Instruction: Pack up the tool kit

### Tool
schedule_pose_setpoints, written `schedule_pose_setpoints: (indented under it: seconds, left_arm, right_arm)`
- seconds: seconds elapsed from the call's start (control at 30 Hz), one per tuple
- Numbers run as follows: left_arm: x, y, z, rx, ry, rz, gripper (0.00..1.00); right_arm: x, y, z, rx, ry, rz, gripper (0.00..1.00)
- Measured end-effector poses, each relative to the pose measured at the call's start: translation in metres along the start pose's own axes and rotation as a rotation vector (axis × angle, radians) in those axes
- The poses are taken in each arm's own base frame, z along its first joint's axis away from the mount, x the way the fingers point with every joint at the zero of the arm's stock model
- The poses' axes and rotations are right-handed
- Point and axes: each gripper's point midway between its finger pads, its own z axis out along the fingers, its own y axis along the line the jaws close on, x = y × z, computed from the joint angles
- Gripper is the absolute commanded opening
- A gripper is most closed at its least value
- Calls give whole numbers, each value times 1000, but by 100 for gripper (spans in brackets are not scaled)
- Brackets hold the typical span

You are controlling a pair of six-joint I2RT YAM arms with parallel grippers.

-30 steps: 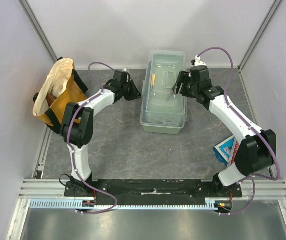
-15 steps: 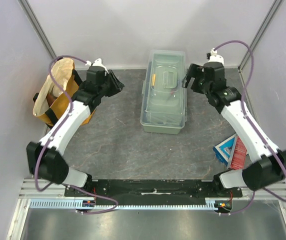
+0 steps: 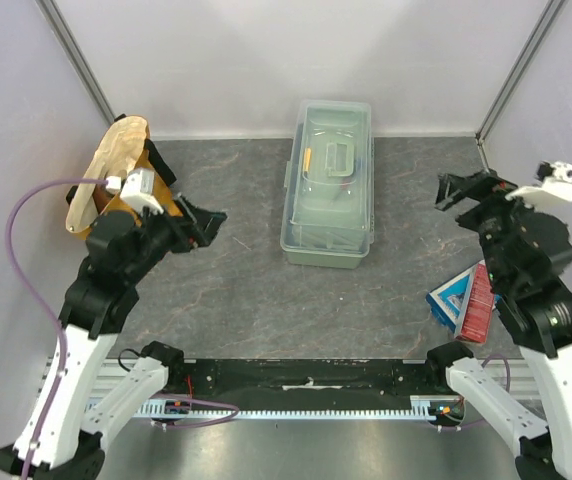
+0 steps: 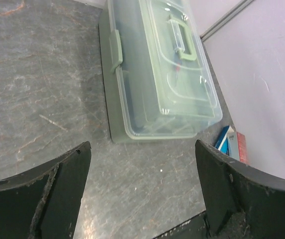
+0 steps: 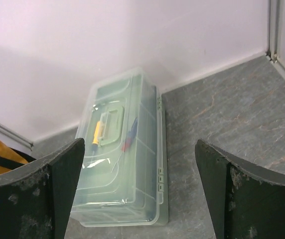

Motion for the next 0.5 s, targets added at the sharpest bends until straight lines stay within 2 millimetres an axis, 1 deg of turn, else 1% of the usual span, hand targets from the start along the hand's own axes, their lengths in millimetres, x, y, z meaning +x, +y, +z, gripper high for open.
schedule_pose_setpoints:
  seconds: [0.07, 0.13, 0.3, 0.4, 0.5]
  left_arm:
    - [5, 1, -16, 5, -6, 7, 91]
    - [12, 6, -29, -9, -1, 6, 91]
    - [29, 25, -52, -86, 7, 2, 92]
    - [34, 36, -67, -123, -20, 3, 92]
    - [37, 43, -79, -137, -53, 4, 93]
  right_arm:
    - [-10, -4, -13, 2, -35, 12, 98]
    - [-15, -12, -25, 20, -53, 11, 98]
    - [-17, -33, -42, 86, -69, -21, 98]
    - [-18, -48, -54, 133, -96, -28, 98]
    - [-20, -64, -66, 181, -127, -31, 98]
